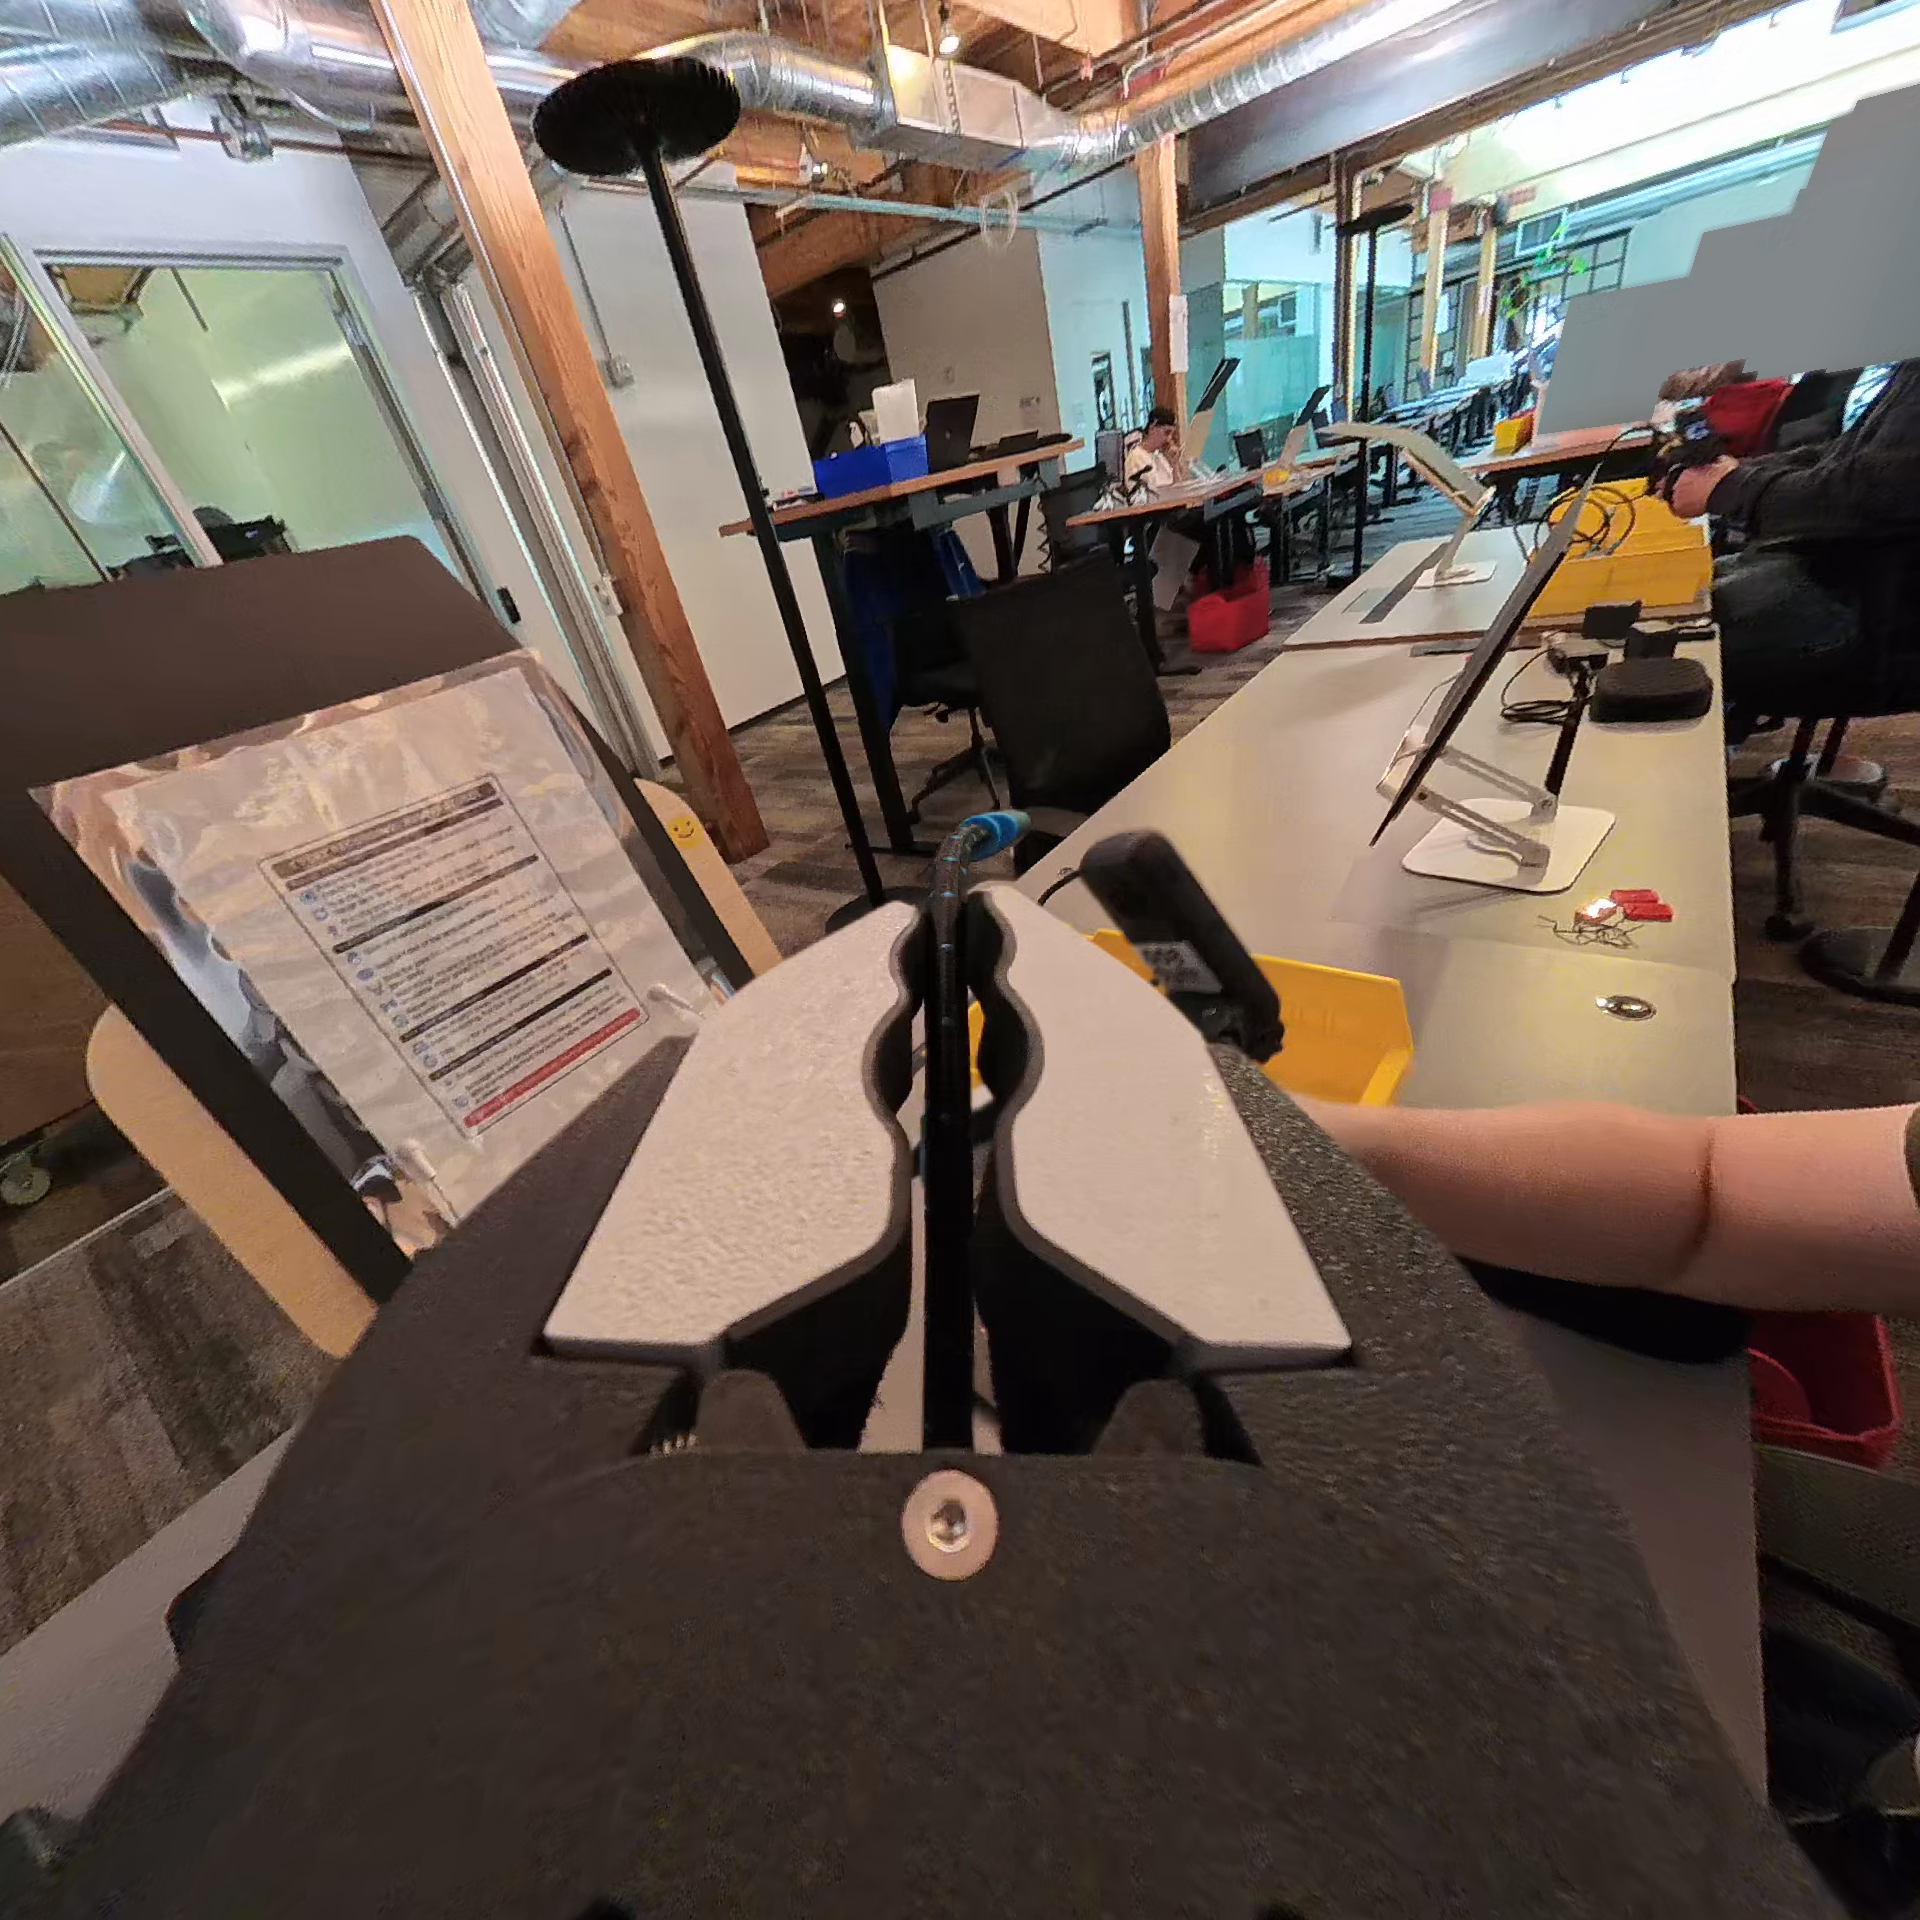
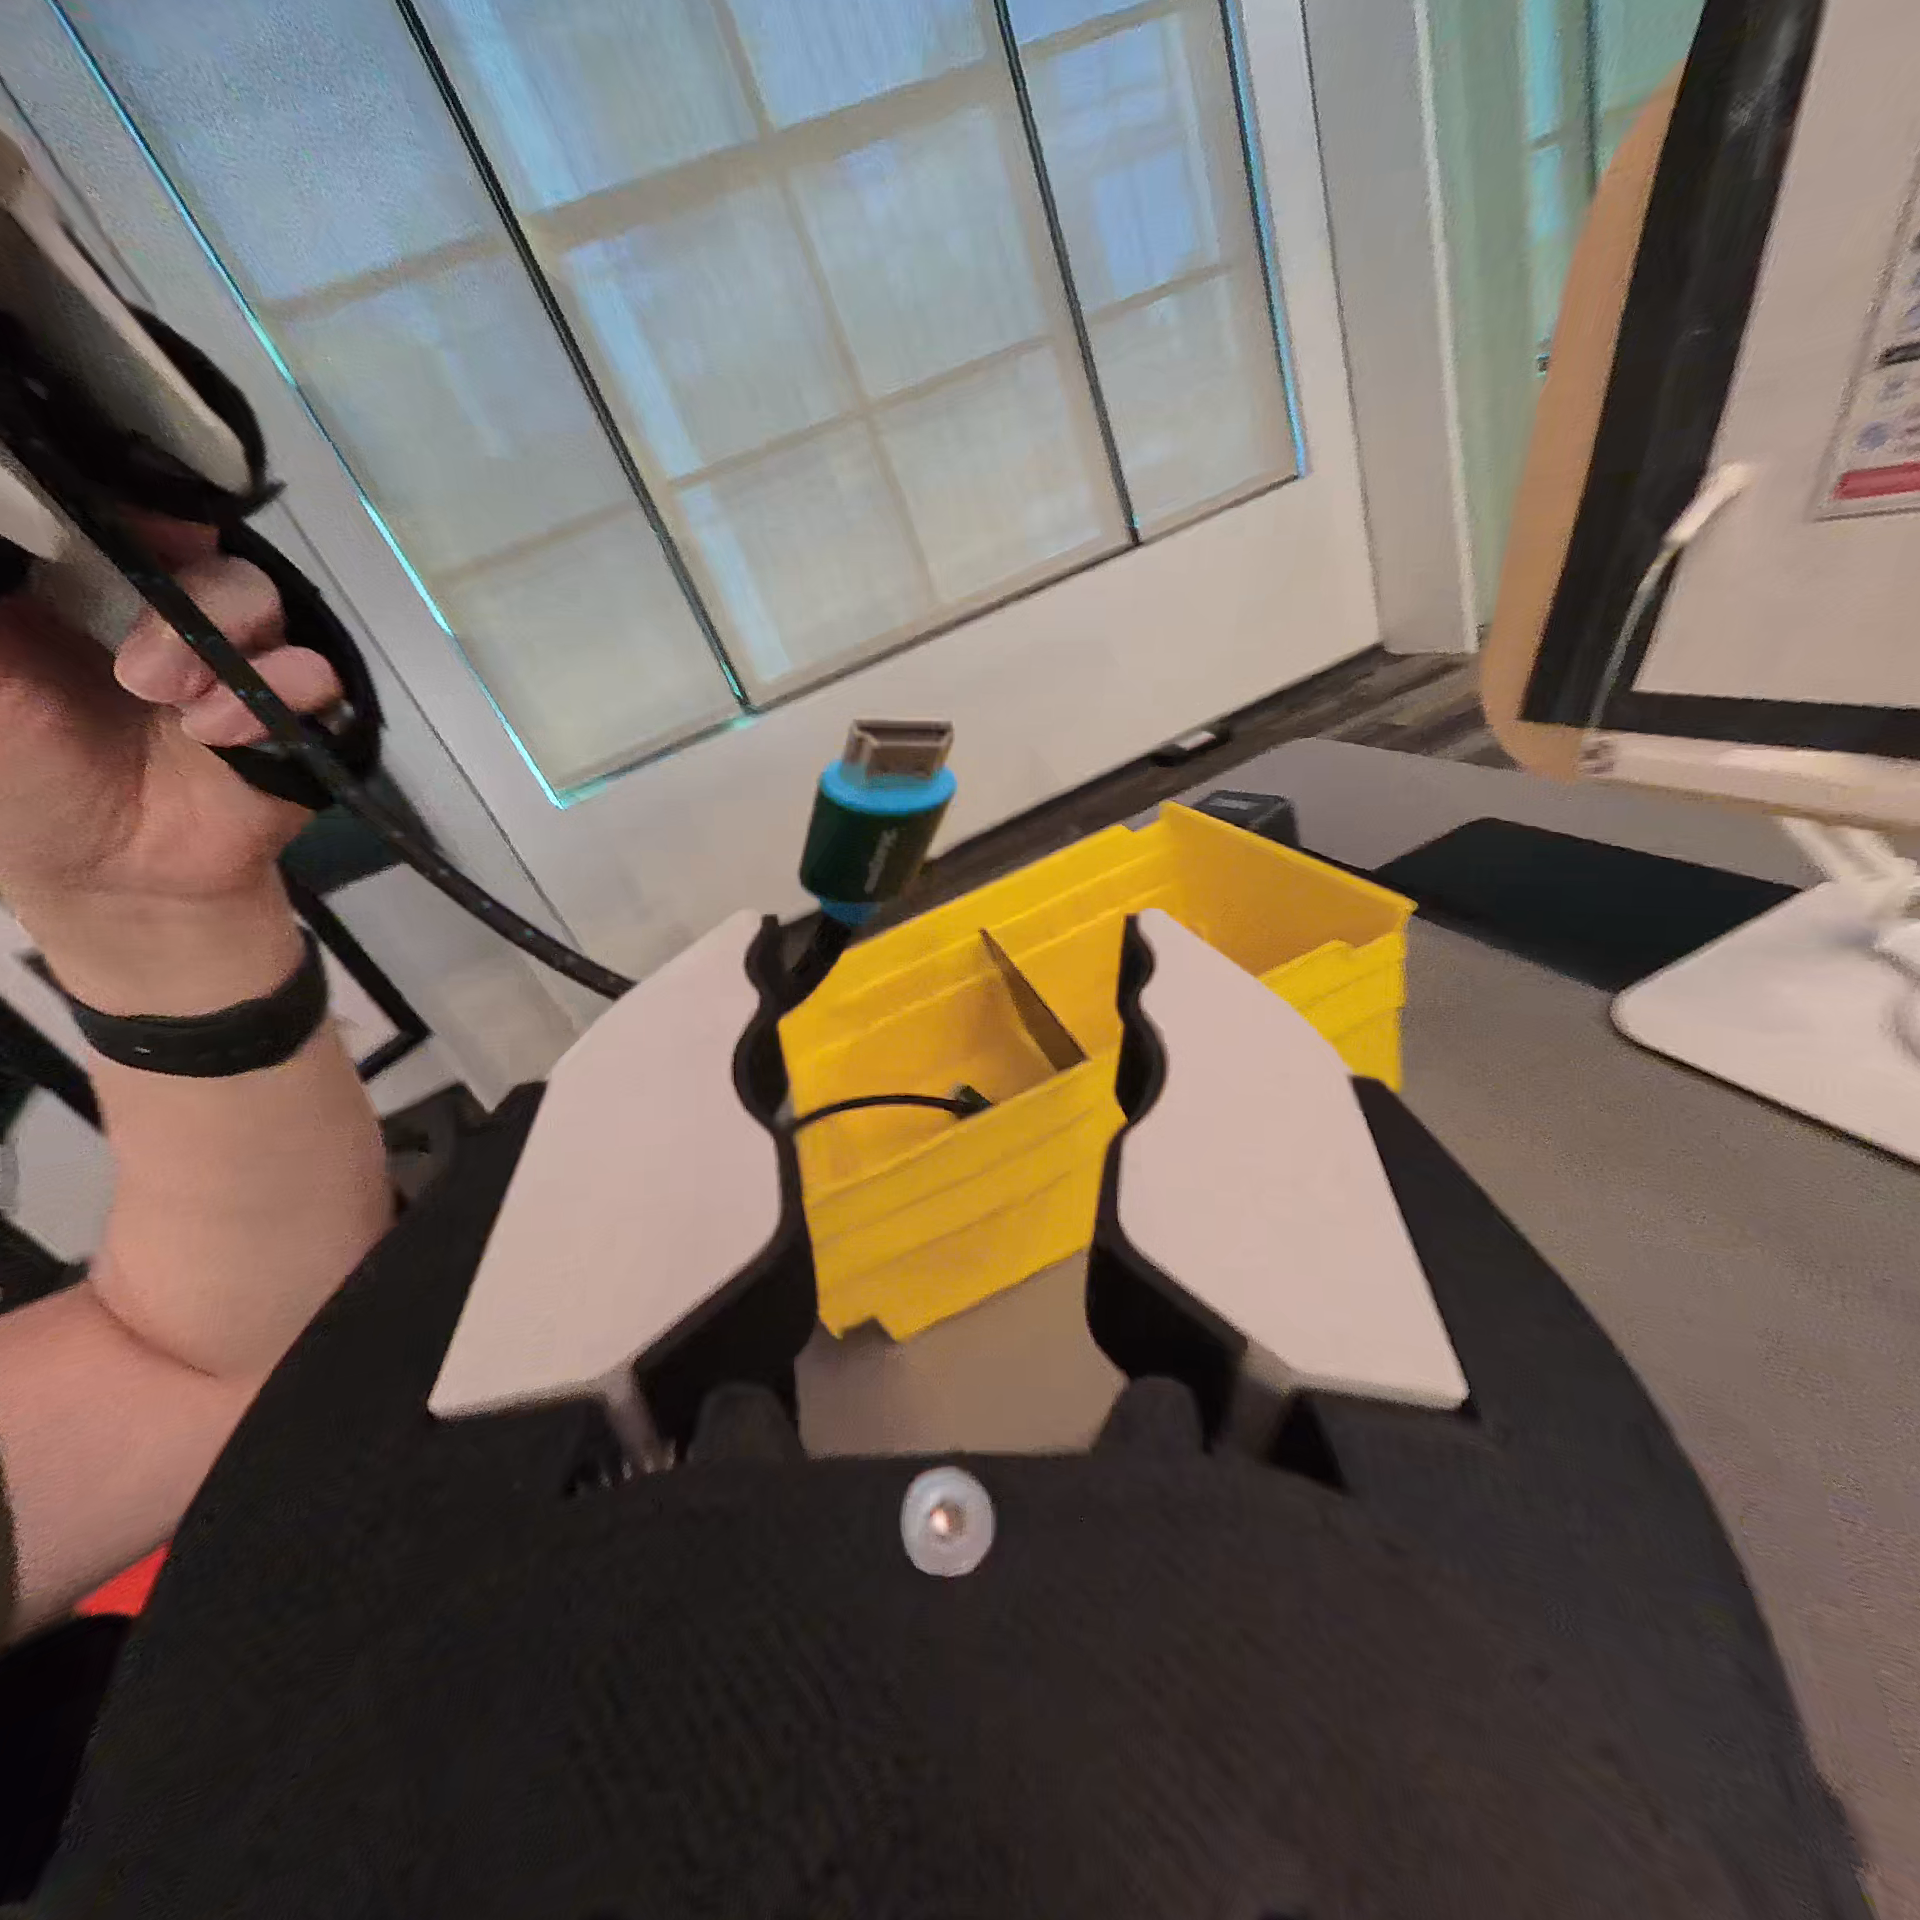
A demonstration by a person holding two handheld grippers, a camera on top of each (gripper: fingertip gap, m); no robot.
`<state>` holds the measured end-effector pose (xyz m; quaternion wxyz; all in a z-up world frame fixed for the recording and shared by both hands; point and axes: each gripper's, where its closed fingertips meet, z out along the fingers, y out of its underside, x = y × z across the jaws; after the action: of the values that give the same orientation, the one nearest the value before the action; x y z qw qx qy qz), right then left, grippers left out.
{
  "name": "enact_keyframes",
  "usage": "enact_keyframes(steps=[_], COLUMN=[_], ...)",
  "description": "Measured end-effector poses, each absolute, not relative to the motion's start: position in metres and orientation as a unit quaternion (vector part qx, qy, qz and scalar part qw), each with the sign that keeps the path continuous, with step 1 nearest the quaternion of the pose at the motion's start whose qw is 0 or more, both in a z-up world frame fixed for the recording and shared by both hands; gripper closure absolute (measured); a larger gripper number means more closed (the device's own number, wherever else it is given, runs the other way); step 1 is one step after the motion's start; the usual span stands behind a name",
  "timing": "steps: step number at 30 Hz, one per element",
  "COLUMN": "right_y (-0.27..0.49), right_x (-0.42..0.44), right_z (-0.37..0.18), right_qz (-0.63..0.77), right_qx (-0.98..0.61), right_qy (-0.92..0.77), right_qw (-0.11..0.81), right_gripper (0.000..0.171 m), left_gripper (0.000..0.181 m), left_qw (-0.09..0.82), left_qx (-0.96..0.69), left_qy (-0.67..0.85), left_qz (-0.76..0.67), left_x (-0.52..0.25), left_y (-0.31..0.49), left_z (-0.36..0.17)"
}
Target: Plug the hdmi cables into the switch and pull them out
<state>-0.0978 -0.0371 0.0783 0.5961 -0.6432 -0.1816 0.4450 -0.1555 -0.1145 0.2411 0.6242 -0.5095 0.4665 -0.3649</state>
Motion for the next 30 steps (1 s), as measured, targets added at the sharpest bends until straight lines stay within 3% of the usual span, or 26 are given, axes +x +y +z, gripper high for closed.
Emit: enact_keyframes(steps=[1, 3, 5, 9, 13, 18, 21, 26, 30], right_y=[-0.039, -0.040, -0.049, -0.049, -0.056, -0.064, -0.061, -0.053, -0.051], right_x=[-0.102, -0.105, -0.104, -0.079, -0.052, -0.034, -0.025, -0.026, -0.042], right_z=[0.079, 0.076, 0.086, 0.103, 0.121, 0.125, 0.123, 0.111, 0.100], right_qz=[0.467, 0.502, 0.551, 0.528, 0.385, 0.195, 0.104, -0.010, -0.049], right_qx=[-0.633, -0.624, -0.585, -0.582, -0.604, -0.623, -0.632, -0.635, -0.622], right_qy=[-0.175, -0.164, -0.178, -0.200, -0.283, -0.367, -0.383, -0.415, -0.442], right_qw=[0.593, 0.576, 0.568, 0.585, 0.638, 0.662, 0.666, 0.651, 0.645], right_gripper=[0.109, 0.115, 0.160, 0.162, 0.163, 0.163, 0.163, 0.163, 0.163], left_gripper=[0.174, 0.174, 0.175, 0.174, 0.174, 0.122, 0.113, 0.108, 0.116], left_qw=[0.626, 0.628, 0.625, 0.611, 0.558, 0.493, 0.504, 0.540, 0.524], left_qx=[-0.506, -0.496, -0.493, -0.510, -0.548, -0.590, -0.599, -0.592, -0.602], left_qy=[0.466, 0.467, 0.468, 0.450, 0.429, 0.418, 0.423, 0.430, 0.438], left_qz=[-0.368, -0.376, -0.383, -0.405, -0.452, -0.483, -0.455, -0.416, -0.414], left_x=[-0.154, -0.151, -0.149, -0.150, -0.151, -0.161, -0.176, -0.180, -0.145], left_y=[-0.117, -0.122, -0.125, -0.117, -0.105, -0.101, -0.099, -0.106, -0.105], left_z=[0.242, 0.243, 0.242, 0.226, 0.181, 0.121, 0.112, 0.136, 0.140])
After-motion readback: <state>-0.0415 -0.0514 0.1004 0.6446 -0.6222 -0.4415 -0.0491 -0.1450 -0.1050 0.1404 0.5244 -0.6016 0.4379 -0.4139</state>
